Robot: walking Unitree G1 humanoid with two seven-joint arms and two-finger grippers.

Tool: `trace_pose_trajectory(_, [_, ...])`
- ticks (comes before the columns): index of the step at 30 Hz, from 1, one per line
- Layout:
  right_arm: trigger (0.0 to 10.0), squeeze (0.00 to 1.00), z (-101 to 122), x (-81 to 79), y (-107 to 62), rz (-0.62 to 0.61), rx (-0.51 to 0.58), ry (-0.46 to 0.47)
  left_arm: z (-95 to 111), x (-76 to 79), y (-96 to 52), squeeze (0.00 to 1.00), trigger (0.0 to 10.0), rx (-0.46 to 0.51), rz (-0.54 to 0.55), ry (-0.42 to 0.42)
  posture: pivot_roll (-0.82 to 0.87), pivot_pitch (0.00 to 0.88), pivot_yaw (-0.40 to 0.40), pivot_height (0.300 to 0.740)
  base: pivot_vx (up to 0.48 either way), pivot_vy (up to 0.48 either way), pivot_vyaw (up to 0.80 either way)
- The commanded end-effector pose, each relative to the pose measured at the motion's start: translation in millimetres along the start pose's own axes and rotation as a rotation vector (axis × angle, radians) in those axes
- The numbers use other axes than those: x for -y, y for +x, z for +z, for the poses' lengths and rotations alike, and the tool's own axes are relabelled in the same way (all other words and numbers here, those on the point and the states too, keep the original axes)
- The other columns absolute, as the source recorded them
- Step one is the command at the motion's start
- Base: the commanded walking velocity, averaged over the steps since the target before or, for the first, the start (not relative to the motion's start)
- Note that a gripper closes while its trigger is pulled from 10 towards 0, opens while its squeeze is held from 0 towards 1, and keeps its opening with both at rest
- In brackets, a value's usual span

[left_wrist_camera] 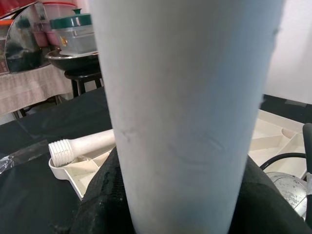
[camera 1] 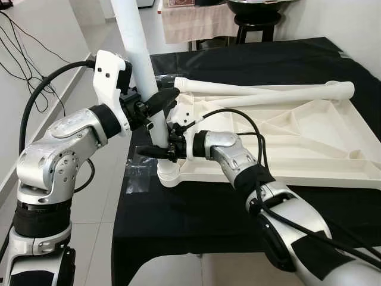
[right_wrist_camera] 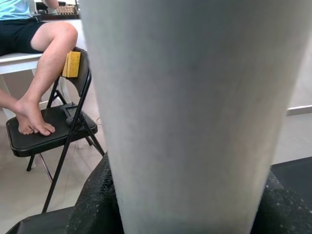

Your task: Building children table

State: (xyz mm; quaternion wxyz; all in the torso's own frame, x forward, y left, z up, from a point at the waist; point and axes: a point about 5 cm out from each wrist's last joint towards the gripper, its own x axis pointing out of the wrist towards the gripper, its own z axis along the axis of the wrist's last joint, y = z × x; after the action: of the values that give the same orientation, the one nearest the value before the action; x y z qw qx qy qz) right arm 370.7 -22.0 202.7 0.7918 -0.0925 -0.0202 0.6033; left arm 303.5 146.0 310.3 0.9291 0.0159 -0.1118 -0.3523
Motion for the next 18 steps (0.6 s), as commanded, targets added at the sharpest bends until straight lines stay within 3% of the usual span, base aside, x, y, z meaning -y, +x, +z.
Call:
trace_pose_trajectory(1, [0.0, 0.0, 3, 6.4, -5.3, -0.039, 0.017, 0.005, -6, -3.9, -7.0, 0.0, 0.0, -0.047, 0.028, 0.018, 0.06, 0.105, 0.038, 0.74, 0.0, 0.0, 0.0])
trace_pose_trajectory(8, [0.0, 0.0, -7, 6.4, -13.1, -0.068, 0.031, -0.005, -6, -5.4, -6.4, 0.0, 0.0, -0.047, 0.047, 0.022, 0.05, 0.106, 0.035, 0.74, 0.0, 0.0, 0.0])
trace_pose_trajectory(9, [0.0, 0.0, -12, 4.6, -14.2, -0.087, 0.016, -0.023, -5, -7.3, -6.5, 1.0, 10.0, -0.031, 0.066, 0.008, 0.04, 0.108, 0.032, 0.74, 0.0, 0.0, 0.0])
trace_pose_trajectory(14, [0.0, 0.0, -23, 0.3, -12.7, -0.152, -0.018, -0.02, -4, -9.2, -7.3, 1.0, 10.0, -0.016, 0.084, -0.012, 0.04, 0.106, 0.025, 0.74, 0.0, 0.0, 0.0])
trace_pose_trajectory(15, [0.0, 0.0, -42, -2.9, -7.4, -0.379, -0.128, 0.013, -4, -11.4, -7.2, 1.0, 10.0, -0.012, 0.102, -0.024, 0.03, 0.104, 0.02, 0.74, 0.0, 0.0, 0.0])
trace_pose_trajectory(17, [0.0, 0.0, -42, -2.9, -7.4, -0.379, -0.128, 0.013, -4, -11.4, -7.2, 1.0, 10.0, -0.012, 0.102, -0.024, 0.03, 0.104, 0.02, 0.74, 0.0, 0.0, 0.0])
trace_pose_trajectory(18, [0.0, 0.0, -53, -33.3, 8.7, -0.485, -0.131, 0.034, -3, -13.7, -6.1, 0.0, 10.0, -0.011, 0.106, -0.037, 0.03, 0.102, 0.032, 0.74, 0.0, 0.0, 0.0])
